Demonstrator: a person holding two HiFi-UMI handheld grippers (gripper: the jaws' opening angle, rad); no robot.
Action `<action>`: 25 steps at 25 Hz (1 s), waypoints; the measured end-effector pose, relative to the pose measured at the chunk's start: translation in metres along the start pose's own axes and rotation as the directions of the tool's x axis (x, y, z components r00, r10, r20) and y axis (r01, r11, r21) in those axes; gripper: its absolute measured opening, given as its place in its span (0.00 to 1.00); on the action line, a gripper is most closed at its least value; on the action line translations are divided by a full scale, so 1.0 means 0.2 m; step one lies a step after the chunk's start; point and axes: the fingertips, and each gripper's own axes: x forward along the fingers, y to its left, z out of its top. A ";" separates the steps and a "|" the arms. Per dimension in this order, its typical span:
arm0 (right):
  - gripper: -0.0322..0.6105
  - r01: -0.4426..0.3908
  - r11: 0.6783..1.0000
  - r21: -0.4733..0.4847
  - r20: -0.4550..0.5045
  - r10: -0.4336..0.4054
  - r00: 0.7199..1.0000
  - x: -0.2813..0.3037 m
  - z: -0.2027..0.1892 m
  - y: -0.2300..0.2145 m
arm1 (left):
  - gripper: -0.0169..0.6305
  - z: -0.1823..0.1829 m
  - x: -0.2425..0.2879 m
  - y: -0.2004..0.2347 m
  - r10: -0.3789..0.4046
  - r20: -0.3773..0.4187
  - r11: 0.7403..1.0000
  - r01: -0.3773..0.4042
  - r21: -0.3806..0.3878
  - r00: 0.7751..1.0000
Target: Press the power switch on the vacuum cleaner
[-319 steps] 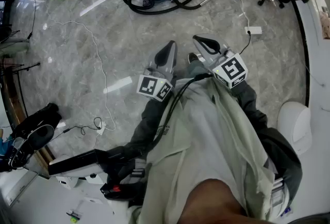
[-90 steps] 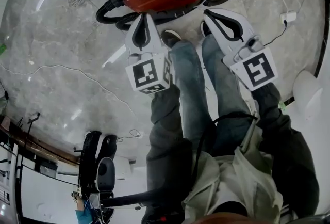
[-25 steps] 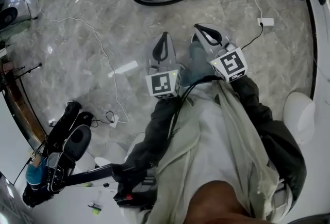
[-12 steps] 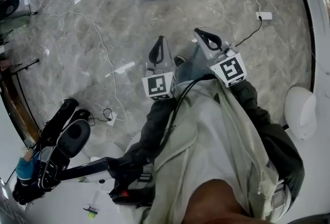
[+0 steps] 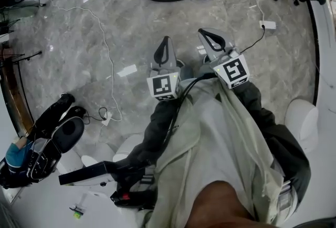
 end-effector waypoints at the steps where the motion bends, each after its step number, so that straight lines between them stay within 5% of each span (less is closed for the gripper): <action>1: 0.05 0.001 1.000 -0.002 0.003 -0.001 1.000 -0.03 0.00 -0.01 | 0.04 0.01 0.00 -0.05 -0.001 0.007 1.000 0.001 -0.001 1.000; 13: 0.05 0.022 1.000 -0.022 0.045 -0.021 0.999 -0.33 0.00 -0.13 | 0.04 0.09 0.03 -0.45 -0.085 0.069 0.995 0.082 0.049 0.994; 25: 0.05 -0.006 0.999 -0.037 0.091 0.009 0.996 -0.43 0.02 -0.09 | 0.04 0.08 -0.01 -0.53 -0.075 0.079 0.997 0.073 0.036 0.994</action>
